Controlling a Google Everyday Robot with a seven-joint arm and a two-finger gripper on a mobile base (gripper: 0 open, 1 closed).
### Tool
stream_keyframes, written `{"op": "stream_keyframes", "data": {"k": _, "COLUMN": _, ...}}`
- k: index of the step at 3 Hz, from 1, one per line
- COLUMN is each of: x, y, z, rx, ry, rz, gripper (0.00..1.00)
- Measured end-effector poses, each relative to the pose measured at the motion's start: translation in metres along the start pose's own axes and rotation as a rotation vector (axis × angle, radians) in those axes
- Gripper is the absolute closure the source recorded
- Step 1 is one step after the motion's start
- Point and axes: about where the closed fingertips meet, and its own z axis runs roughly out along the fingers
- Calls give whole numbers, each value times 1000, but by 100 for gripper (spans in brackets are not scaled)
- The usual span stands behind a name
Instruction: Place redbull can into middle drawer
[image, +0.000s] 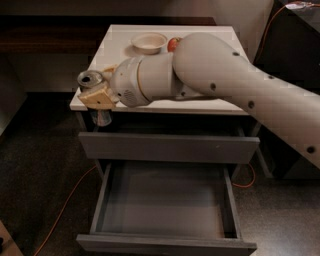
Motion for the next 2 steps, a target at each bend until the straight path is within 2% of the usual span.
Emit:
{"op": "stream_keyframes", "data": {"k": 1, "x": 18, "y": 26, "z": -11, "rx": 1, "ry": -9, "rz": 35, "gripper": 100}}
{"op": "stream_keyframes", "data": {"k": 2, "x": 48, "y": 45, "z": -18, "rx": 28, "ry": -22, "rz": 67, "gripper": 100}}
